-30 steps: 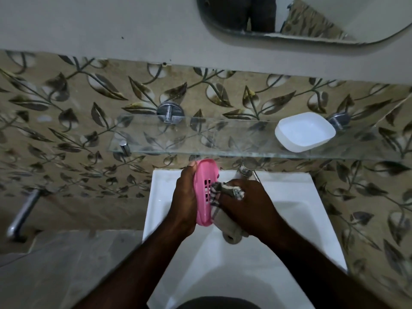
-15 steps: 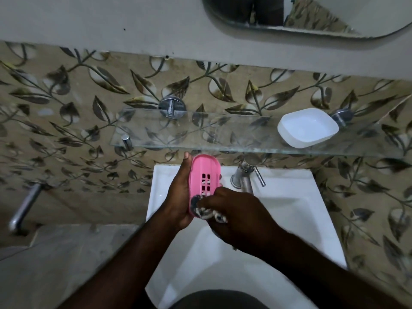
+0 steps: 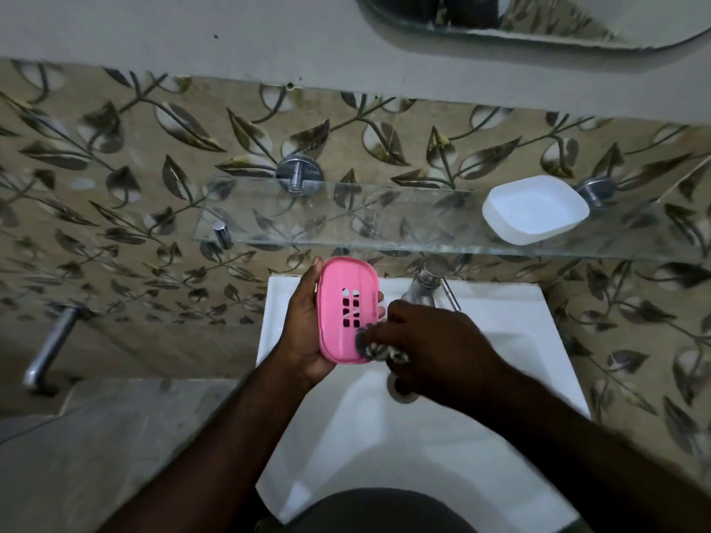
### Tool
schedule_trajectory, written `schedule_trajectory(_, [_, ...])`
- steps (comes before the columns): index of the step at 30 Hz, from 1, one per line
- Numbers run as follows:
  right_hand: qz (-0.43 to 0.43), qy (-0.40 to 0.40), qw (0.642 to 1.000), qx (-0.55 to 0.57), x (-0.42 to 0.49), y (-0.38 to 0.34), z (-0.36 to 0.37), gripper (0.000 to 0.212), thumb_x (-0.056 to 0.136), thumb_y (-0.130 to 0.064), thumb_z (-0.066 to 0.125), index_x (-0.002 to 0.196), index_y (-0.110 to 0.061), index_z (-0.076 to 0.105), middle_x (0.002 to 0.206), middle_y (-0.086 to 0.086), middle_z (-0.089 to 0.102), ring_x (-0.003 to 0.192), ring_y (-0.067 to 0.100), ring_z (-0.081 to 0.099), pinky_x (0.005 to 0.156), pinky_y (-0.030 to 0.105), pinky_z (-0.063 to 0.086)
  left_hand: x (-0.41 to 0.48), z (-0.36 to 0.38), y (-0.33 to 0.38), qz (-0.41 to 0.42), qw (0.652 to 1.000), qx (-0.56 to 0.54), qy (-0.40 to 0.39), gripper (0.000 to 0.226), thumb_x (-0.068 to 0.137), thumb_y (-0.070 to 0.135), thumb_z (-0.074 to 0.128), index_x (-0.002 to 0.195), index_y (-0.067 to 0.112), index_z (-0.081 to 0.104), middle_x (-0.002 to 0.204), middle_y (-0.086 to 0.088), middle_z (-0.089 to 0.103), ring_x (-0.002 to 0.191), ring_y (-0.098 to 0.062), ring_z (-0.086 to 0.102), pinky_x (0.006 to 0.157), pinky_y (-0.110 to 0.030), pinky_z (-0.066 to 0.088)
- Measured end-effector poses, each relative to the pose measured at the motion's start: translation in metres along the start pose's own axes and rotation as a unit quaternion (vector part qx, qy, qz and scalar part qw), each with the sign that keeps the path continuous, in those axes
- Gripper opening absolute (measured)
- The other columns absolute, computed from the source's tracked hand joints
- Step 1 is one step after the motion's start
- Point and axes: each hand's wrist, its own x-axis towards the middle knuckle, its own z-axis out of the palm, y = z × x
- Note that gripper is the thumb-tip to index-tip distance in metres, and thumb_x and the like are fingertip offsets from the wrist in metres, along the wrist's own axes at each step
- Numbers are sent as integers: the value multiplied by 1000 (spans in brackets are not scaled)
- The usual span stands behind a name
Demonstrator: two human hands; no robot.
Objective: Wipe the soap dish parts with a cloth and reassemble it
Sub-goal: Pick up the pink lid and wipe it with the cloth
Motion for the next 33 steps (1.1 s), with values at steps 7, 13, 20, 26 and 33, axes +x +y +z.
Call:
schedule_trajectory(7, [-5,-4,998,60,-4,-26,8,35,78,-30,60,112,-38,61,99,-8,61,90,17,64,65,28,51,3,5,0,40,999,15,8,77,74,69,51,110,4,70,101,-22,70,84,-31,69,74,-38,57])
schedule_trajectory(13, [95,114,983,109,30,-19,-5,33,83,-26,66,116,-26,68,111,0,67,101,23,63,85,34,50,-5,11,-18,31,999,34,-5,64,90,64,41,111,12,72,109,-15,72,101,-28,69,79,-39,57])
schedule_trajectory(20, [65,-23,983,168,-2,-36,5,22,82,-27,67,104,-30,70,99,-6,70,89,14,66,80,34,55,-5,8,0,62,993,78,59,80,72,71,51,119,7,63,107,-22,67,87,-29,67,79,-40,54])
schedule_trajectory(26, [98,135,972,167,26,-19,-8,28,81,-20,70,109,-18,73,105,3,71,97,23,65,86,37,50,-9,25,-13,52,997,51,8,66,83,64,45,107,10,73,104,-16,73,97,-28,70,82,-39,58])
schedule_trajectory(33, [41,71,976,203,0,-34,3,27,83,-23,64,109,-32,68,102,-4,67,93,18,65,81,35,53,-13,16,-2,85,994,54,35,85,74,70,49,122,1,61,111,-24,68,97,-32,67,84,-43,57])
